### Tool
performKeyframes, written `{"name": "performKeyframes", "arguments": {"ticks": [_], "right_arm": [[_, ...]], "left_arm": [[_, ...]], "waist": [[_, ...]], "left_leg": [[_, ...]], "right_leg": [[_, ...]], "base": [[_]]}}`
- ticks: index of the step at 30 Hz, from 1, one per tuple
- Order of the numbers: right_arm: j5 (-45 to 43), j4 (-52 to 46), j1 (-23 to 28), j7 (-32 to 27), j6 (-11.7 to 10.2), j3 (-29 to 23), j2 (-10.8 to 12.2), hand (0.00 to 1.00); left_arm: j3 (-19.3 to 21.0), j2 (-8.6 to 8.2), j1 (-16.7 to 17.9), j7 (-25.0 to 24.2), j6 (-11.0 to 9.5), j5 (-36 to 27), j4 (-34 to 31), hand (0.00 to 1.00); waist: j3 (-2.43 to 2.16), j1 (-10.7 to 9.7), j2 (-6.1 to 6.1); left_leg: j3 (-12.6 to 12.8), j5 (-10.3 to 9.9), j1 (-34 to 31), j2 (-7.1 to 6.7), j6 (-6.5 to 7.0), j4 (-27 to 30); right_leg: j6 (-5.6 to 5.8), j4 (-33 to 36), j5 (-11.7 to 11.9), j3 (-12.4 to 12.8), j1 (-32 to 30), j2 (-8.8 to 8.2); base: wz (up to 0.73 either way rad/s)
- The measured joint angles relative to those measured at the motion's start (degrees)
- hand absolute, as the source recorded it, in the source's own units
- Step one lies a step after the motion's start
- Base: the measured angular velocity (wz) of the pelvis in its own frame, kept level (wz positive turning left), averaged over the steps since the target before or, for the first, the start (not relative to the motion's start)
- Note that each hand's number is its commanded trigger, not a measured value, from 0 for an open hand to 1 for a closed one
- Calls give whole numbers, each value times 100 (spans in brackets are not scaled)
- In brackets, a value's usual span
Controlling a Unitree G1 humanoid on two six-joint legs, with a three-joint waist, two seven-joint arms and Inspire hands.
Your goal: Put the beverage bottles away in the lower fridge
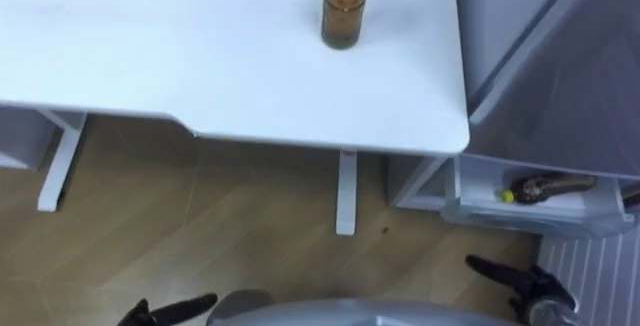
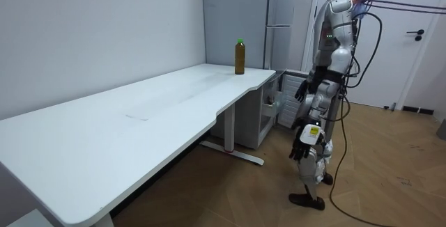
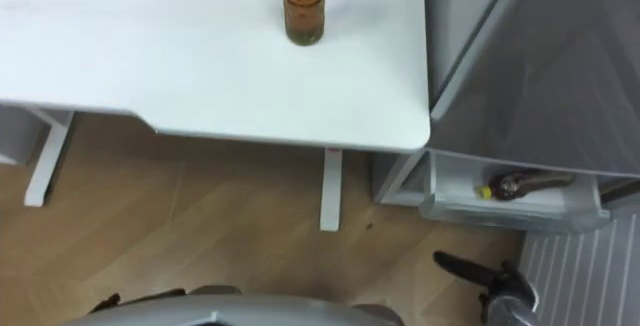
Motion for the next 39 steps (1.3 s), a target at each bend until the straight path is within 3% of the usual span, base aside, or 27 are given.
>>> {"name": "performKeyframes", "arguments": {"ticks": [5,11,13,17,19,22,25,28,33,39], "right_arm": [[-423,327,62,21,98,-12,179,0],[-1098,412,165,-16,96,-162,288,0],[-1487,385,152,-32,76,-235,290,0],[-1863,308,94,-24,34,-300,339,0],[-2012,329,97,7,-14,-346,381,0],[-2161,332,110,90,-81,-354,416,0],[-2167,362,94,183,-220,-360,455,0],[-2204,393,58,341,-376,-360,472,0],[-2369,506,8,599,-498,-351,489,0],[-2377,695,18,769,-588,-346,583,0]], "left_arm": [[241,-49,66,451,-10,-17,-83,0],[1224,-175,118,1399,-66,-249,-952,0],[1477,-171,151,1895,-200,-350,-1499,0],[1598,-196,181,2705,-472,-312,-2649,0],[1656,-267,96,3048,-717,130,-3240,0],[1675,-300,28,3380,-878,630,-3751,0],[1669,-300,-31,3765,-1046,1268,-4656,0],[1659,-297,-115,3903,-1284,1798,-5255,0],[1601,-288,-279,3854,-1442,1950,-6074,0],[1119,-282,-357,3338,-1458,2373,-6853,0]], "waist": [[1,-3,14],[18,135,62],[17,170,82],[11,216,121],[7,289,159],[-5,276,176],[-13,239,189],[-8,191,197],[-7,150,161],[43,111,101]], "left_leg": [[-87,2,127,-39,1,-107],[-103,12,354,-73,-3,-252],[-115,12,428,-83,-2,-273],[-124,13,451,-85,-2,-269],[-148,13,484,-93,-1,-266],[-181,13,492,-101,-1,-244],[-282,24,517,-131,15,-238],[-333,41,534,-159,33,-244],[-376,49,524,-174,38,-251],[-368,49,504,-186,37,-247]], "right_leg": [[5,-4,8,8,79,-14],[41,-224,92,-50,359,-1],[47,-264,109,-48,439,-1],[47,-275,110,-50,466,0],[48,-293,113,-78,530,-1],[48,-291,113,-179,582,-2],[49,-303,113,-224,659,-7],[49,-302,112,-225,692,-23],[50,-307,113,-228,696,-31],[63,-402,121,-209,727,-18]], "base": [[5],[2],[0],[0],[3],[14],[15],[8],[3],[1]]}}
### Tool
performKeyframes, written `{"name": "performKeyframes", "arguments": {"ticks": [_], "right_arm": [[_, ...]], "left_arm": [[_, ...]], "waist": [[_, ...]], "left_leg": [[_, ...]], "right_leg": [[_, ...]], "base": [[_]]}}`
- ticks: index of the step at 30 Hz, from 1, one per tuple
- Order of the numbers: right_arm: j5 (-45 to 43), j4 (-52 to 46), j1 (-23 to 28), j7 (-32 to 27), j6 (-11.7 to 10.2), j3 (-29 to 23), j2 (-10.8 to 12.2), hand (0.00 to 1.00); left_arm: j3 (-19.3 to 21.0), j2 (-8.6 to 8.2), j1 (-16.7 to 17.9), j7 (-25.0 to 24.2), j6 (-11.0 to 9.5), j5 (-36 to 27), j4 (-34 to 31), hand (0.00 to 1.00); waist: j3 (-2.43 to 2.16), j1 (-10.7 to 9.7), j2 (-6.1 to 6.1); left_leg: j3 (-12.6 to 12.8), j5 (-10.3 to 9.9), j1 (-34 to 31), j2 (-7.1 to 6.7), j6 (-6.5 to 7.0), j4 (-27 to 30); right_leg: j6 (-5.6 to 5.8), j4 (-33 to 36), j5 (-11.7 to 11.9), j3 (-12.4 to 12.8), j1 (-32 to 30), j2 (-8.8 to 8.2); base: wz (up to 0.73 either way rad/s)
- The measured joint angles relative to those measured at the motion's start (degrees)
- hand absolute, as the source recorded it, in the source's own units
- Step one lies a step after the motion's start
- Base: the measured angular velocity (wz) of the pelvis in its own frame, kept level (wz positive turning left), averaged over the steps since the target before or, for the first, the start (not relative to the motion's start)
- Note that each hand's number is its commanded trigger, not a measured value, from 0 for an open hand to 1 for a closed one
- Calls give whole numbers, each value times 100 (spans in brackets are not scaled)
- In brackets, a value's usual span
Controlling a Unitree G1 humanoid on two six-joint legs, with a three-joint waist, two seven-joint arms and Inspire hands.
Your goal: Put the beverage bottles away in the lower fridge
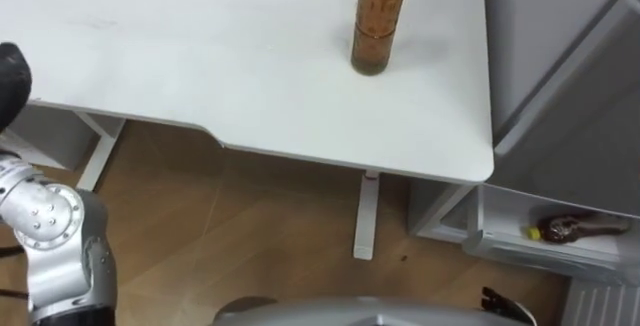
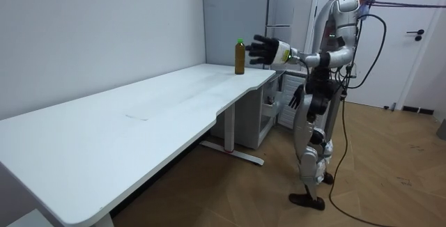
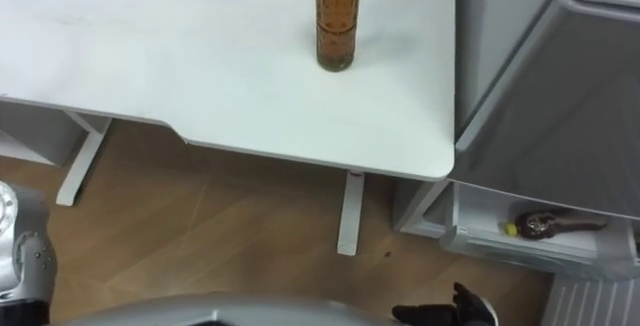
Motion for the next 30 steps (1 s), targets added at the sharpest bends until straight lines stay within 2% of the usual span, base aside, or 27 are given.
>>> {"name": "performKeyframes", "arguments": {"ticks": [4,7,9,13,17,18,19,20,22,24,25,26,27,28,29,30], "right_arm": [[-16,8,-62,38,-25,1,-8,0],[-17,61,-99,179,-39,-4,-25,0],[-13,65,-109,276,-63,-5,-50,0],[-38,84,-198,318,-106,8,-46,0],[-17,156,-220,330,-215,51,-42,0],[-17,164,-227,315,-216,50,-31,0],[-31,161,-236,297,-216,48,-13,0],[-26,163,-239,288,-216,47,-4,0],[-22,185,-258,251,-215,42,6,0],[-11,201,-280,235,-215,28,4,0],[-4,289,-330,201,-214,7,4,0],[-3,314,-363,196,-211,-3,20,0],[-42,303,-481,205,-207,19,52,0],[-67,241,-472,182,-206,63,51,0],[-78,243,-487,173,-185,83,48,0],[-89,251,-504,130,-121,106,33,0]], "left_arm": [[-211,0,-6,-472,2,0,-341,0],[-425,1,-237,-1047,6,0,-482,0],[-576,4,-315,-1297,7,-1,-516,0],[-972,15,-405,-1760,19,-15,-523,0],[-1293,17,-471,-2425,64,-24,-516,0],[-1354,17,-471,-2571,98,-33,-515,0],[-1372,17,-471,-2738,123,-34,-515,0],[-1374,16,-473,-2821,142,-34,-516,0],[-1385,9,-474,-3106,298,-34,-516,0],[-1437,7,-478,-3252,364,-36,-516,0],[-1502,-1,-480,-3307,397,-37,-490,0],[-1536,2,-492,-3338,398,-36,-446,0],[-1487,42,-491,-3364,405,-33,-334,0],[-1450,23,-502,-3395,570,-36,-226,0],[-1446,25,-503,-3458,659,-34,-225,0],[-1479,25,-502,-3606,793,-45,-225,0]], "waist": [[5,-126,10],[2,-170,34],[-4,-208,56],[-20,-323,92],[-13,-427,94],[-9,-419,94],[17,-425,38],[8,-436,52],[26,-476,25],[15,-506,46],[53,-470,96],[69,-438,147],[77,-438,127],[-30,-580,100],[-12,-651,87],[-2,-781,80]], "left_leg": [[9,0,-5,4,0,1],[2,0,-4,9,0,-1],[0,0,1,9,0,-2],[-20,1,11,15,0,-28],[-54,30,101,30,-16,-139],[-75,72,205,55,-24,-251],[-81,89,258,68,-37,-313],[-76,90,269,70,-38,-327],[-61,93,294,76,-42,-390],[-78,96,325,108,-43,-440],[-377,128,401,227,-40,-502],[-645,128,402,285,-43,-505],[-908,120,366,390,-61,-479],[-706,143,244,436,-159,-488],[-528,162,239,439,-188,-496],[-157,168,227,466,-190,-517]], "right_leg": [[0,5,0,22,-12,1],[0,5,1,53,-22,9],[-3,8,2,171,-29,11],[-3,14,2,235,-61,14],[-4,71,1,256,-94,15],[-5,174,1,265,-126,19],[-6,219,1,311,-135,26],[-6,210,1,340,-130,29],[-6,195,1,356,-143,37],[-8,310,0,374,-225,48],[-146,643,-132,474,-452,91],[-262,615,-168,742,-609,231],[-454,164,101,1196,-889,483],[-480,117,286,1084,-843,547],[-492,116,294,1038,-832,551],[-493,109,294,1063,-820,564]], "base": [[0],[0],[0],[-6],[-12],[-25],[-22],[-14],[-8],[-15],[-33],[-60],[-34],[-17],[28],[21]]}}
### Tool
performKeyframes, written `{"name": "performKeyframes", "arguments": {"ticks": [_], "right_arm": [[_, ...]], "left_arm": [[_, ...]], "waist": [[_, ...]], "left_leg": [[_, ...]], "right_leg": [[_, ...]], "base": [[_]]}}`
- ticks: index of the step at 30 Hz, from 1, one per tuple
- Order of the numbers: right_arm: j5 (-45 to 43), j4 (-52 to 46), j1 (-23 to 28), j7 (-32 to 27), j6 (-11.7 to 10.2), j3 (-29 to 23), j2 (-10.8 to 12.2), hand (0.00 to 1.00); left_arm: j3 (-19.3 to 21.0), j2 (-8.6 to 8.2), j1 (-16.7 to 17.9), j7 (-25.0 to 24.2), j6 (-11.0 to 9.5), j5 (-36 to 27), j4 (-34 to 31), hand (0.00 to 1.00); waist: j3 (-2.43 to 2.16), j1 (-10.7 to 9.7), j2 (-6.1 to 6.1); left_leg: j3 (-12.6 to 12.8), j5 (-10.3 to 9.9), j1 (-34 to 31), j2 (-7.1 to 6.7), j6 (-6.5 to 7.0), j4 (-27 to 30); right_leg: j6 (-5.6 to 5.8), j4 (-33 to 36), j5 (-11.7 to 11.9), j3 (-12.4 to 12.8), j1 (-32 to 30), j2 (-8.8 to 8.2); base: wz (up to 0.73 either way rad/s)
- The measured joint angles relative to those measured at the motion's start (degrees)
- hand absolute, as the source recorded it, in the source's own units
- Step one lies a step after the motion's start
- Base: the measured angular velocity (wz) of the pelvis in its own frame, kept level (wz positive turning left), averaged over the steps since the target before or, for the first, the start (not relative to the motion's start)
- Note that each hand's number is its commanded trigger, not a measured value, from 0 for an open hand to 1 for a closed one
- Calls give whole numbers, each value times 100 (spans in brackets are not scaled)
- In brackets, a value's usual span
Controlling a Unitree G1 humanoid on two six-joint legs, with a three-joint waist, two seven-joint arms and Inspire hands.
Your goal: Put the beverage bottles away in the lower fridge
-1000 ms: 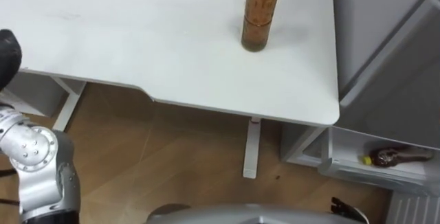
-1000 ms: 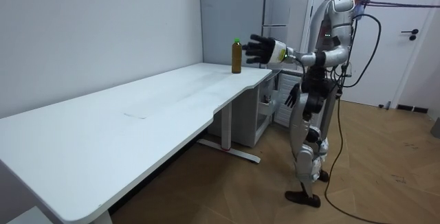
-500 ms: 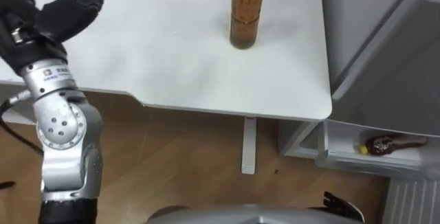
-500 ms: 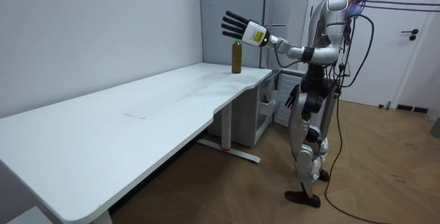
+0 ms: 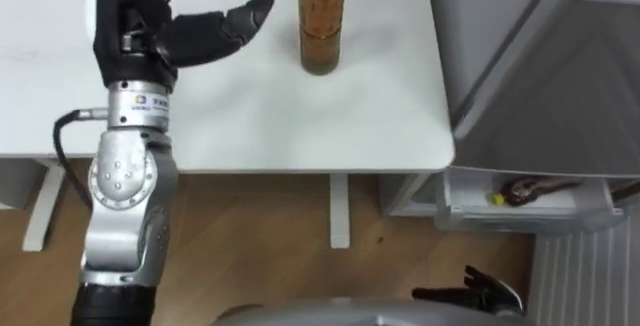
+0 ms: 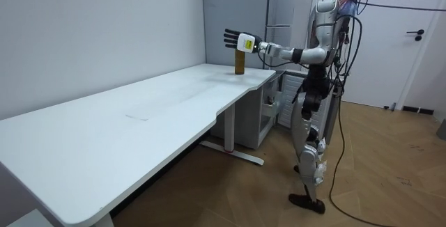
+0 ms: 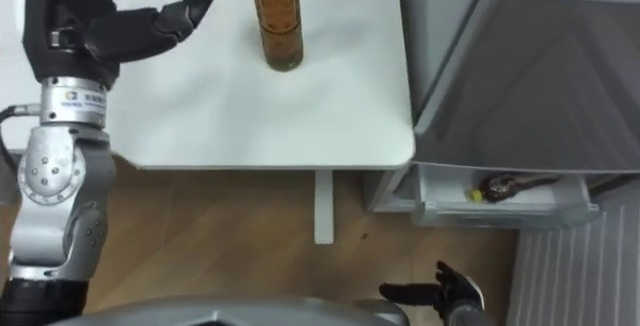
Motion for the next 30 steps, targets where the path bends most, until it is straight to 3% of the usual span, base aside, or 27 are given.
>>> {"name": "performKeyframes", "arguments": {"ticks": [1,2,8,18,23,26,30], "right_arm": [[3,17,20,-28,55,-20,-3,0],[2,16,20,-46,78,-22,1,0],[-123,55,-53,-73,227,-11,-6,0],[-126,49,-100,-108,295,0,-7,0],[-143,35,-135,-110,370,2,-17,0],[-142,-24,-97,-124,374,1,-5,0],[-142,-74,-90,-165,423,-1,-5,0]], "left_arm": [[-40,0,1,-123,76,0,-1,0],[-49,0,1,-152,108,4,-1,0],[-49,21,0,-317,384,12,-2,0],[-50,96,0,-361,503,-94,143,0],[-45,129,-2,-360,531,-101,320,0],[-39,220,-2,-357,577,-318,559,0],[1,219,-2,-358,701,-549,598,0]], "waist": [[0,-52,1],[0,-59,2],[-10,-104,-4],[0,-104,0],[8,-77,5],[8,-108,4],[7,-107,11]], "left_leg": [[248,17,28,18,-7,-30],[298,23,62,27,-13,-57],[297,23,185,-22,-15,-113],[301,23,213,-28,-15,-118],[445,23,244,-29,-15,-125],[464,23,238,-31,-15,-127],[543,23,230,-15,-15,-125]], "right_leg": [[0,-6,0,45,13,15],[0,-8,0,44,21,36],[3,-8,2,60,64,39],[5,-19,2,81,82,35],[5,-35,2,193,72,37],[6,-87,3,208,72,42],[7,-81,4,218,47,51]], "base": [[14],[0],[-4],[-1],[-11],[-6],[-3]]}}
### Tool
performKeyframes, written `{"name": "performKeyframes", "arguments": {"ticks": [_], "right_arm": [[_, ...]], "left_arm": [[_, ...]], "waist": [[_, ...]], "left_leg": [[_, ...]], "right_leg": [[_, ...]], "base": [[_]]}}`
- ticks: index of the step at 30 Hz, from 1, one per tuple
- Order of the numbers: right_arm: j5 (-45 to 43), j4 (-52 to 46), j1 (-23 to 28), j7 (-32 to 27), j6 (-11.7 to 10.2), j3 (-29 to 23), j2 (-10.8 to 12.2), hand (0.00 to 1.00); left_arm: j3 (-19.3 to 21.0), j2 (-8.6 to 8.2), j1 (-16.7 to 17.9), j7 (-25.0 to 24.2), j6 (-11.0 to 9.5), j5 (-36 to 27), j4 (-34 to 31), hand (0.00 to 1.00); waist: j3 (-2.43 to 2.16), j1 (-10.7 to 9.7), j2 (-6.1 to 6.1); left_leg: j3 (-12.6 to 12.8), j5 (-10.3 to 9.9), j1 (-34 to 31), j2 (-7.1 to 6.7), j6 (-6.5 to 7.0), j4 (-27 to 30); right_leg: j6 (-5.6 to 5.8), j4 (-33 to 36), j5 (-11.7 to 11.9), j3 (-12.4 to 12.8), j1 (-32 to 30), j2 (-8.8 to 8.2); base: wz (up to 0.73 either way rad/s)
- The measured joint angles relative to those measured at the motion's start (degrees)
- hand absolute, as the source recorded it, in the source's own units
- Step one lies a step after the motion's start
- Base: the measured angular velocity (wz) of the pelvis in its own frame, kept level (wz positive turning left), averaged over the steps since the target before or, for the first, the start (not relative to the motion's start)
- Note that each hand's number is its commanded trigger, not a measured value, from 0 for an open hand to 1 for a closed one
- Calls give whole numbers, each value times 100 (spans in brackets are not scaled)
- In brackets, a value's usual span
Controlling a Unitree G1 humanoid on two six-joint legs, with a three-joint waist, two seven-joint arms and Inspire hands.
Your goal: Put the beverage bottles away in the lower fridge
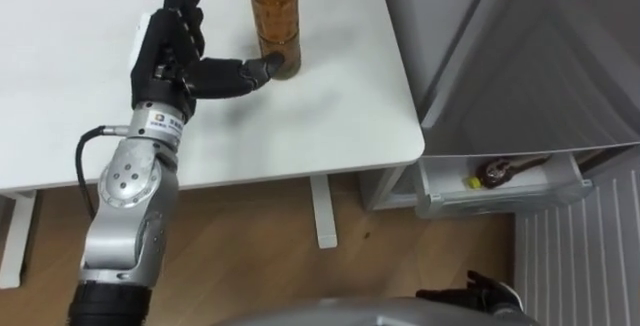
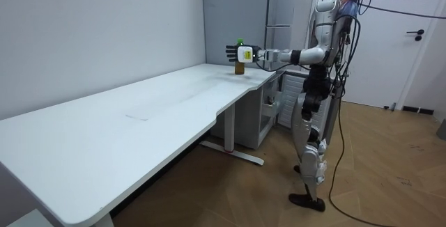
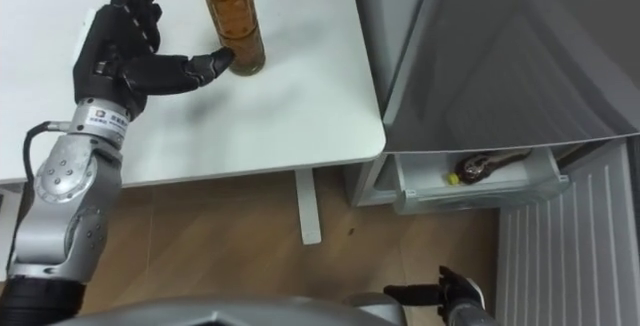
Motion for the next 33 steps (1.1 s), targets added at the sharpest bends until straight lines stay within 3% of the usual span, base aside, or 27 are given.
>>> {"name": "performKeyframes", "arguments": {"ticks": [11,18,21,27,33], "right_arm": [[209,-219,157,-54,115,5,-1,0],[215,-257,187,-147,118,5,-1,0],[206,-262,189,-117,121,-7,-3,0],[190,-331,193,30,125,-70,-39,0],[191,-347,190,59,124,-80,-41,0]], "left_arm": [[11,-5,-193,-24,125,-223,235,0],[60,-10,-1063,0,125,-366,960,0],[80,-4,-1233,5,125,-583,1247,0],[219,7,-1267,24,144,-980,1535,0],[266,7,-1267,20,144,-1139,1575,0]], "waist": [[-32,-13,53],[-40,-46,108],[-37,-67,115],[-1,-177,172],[5,-205,186]], "left_leg": [[122,1,14,7,1,37],[229,1,40,9,1,40],[251,1,59,9,1,33],[370,1,129,14,1,25],[449,1,146,16,1,25]], "right_leg": [[12,83,24,20,-30,-12],[17,101,28,142,-21,-6],[17,100,28,155,-15,-4],[17,98,28,237,-13,0],[18,102,29,317,-32,5]], "base": [[0],[-5],[-6],[-7],[-8]]}}
